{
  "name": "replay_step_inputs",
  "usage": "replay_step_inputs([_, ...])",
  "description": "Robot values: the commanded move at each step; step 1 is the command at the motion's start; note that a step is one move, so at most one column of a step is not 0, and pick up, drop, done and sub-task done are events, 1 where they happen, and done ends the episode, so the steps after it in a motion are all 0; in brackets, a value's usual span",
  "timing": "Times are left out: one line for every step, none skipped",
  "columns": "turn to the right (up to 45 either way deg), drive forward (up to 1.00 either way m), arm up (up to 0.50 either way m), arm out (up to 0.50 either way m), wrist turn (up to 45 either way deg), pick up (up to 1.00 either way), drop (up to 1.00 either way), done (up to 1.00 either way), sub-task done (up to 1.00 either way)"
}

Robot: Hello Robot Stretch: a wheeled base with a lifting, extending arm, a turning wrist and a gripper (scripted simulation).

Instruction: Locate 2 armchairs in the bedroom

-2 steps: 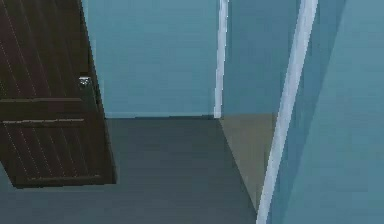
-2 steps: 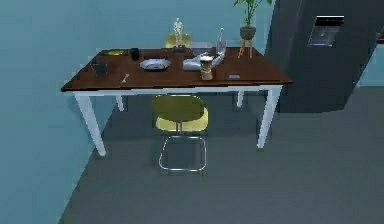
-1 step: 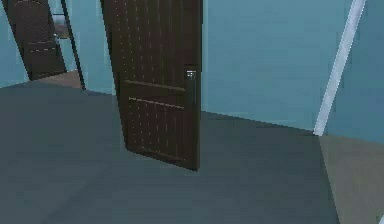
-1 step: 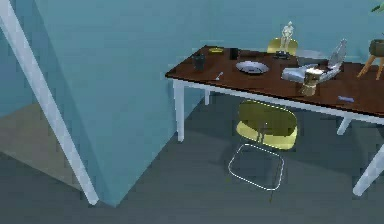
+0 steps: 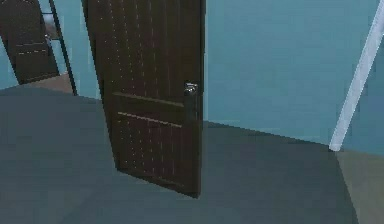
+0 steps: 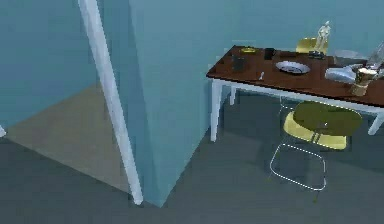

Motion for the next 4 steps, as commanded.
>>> replay_step_inputs([-45.0,0.00,0.00,0.00,0.0,0.00,0.00,0.00,0.00])
replay_step_inputs([-3.0,0.00,0.00,0.00,0.0,0.00,0.00,0.00,0.00])
replay_step_inputs([42.0,0.00,0.00,0.00,0.0,0.00,0.00,0.00,0.00])
replay_step_inputs([0.0,0.30,0.00,0.00,0.0,0.00,0.00,0.00,0.00])
